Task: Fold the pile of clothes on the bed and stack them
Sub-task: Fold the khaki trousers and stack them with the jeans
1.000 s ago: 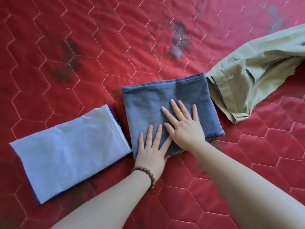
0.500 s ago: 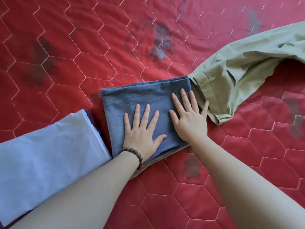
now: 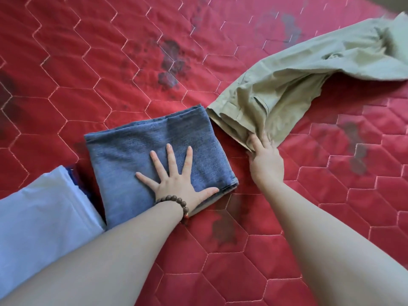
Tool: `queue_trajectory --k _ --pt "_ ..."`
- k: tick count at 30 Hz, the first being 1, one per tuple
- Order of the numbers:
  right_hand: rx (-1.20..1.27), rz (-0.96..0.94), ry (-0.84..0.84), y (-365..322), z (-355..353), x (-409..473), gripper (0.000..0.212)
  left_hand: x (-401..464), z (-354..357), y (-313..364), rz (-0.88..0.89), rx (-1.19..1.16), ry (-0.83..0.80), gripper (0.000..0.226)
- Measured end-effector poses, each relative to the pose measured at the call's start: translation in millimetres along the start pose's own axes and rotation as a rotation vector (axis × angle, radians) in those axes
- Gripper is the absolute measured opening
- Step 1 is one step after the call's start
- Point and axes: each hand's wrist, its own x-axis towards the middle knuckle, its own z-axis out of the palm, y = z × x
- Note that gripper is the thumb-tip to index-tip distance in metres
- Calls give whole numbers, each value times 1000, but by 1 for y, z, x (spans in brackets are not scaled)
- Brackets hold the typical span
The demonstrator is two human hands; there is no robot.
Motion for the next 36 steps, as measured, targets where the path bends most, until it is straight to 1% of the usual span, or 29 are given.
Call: queue_trajectory --k 1,2,4,5,8,10,12,15,17,19,21,22,24,26,27,28,29,30,31,32,34,35,36 --pt "65 2 73 0 -1 -1 40 1 0 0 -2 5 0 121" --pt "137 21 119 2 -3 -4 43 1 -1 1 -4 9 -2 121" --pt "254 73 149 11 -13 -13 56 0 -1 0 -5 12 -6 120" --pt "286 94 160 18 -19 -19 59 -1 -2 0 -4 12 -8 119" --pt "327 139 217 48 -38 -45 58 -4 -8 2 1 36 -22 118" --pt "329 120 283 67 -53 -70 55 -11 -14 0 24 50 -41 116" --pt "353 57 334 82 -72 -94 52 -23 -20 -3 69 38 -53 109" --pt "332 -18 359 98 -110 -130 51 -62 -34 3 162 -64 -18 102" --pt "320 -46 383 99 -144 -155 48 -98 -57 21 290 -233 56 96" --pt "314 -65 397 95 -184 -182 43 -138 -87 45 463 -388 157 86" --pt "325 -102 409 91 -225 -211 41 -176 -120 68 613 -477 250 80" --pt "333 -142 423 90 -246 -227 41 -195 -138 82 681 -516 266 80" --pt "353 -232 429 85 -295 -259 40 -235 -177 107 855 -570 247 83" --pt "425 -269 405 80 -347 -289 39 -278 -209 126 1046 -593 147 81" --pt "484 -274 403 79 -372 -304 39 -297 -223 135 1089 -606 86 77" --pt "530 -281 424 80 -396 -316 39 -316 -236 144 1102 -609 41 69" --pt "557 -294 458 82 -418 -328 38 -334 -250 153 1081 -603 19 55" --pt "575 -308 497 86 -436 -337 38 -352 -263 162 1061 -588 42 35" --pt "603 -322 528 88 -454 -346 39 -367 -275 171 1041 -561 108 17" --pt "635 -327 545 90 -470 -354 40 -381 -287 180 1032 -534 176 7" --pt "698 -289 560 89 -497 -369 39 -411 -309 198 1002 -513 272 31" --pt "714 -254 578 90 -508 -378 36 -426 -320 207 980 -531 309 36" --pt "709 -226 598 91 -517 -387 35 -440 -329 215 959 -553 339 35"
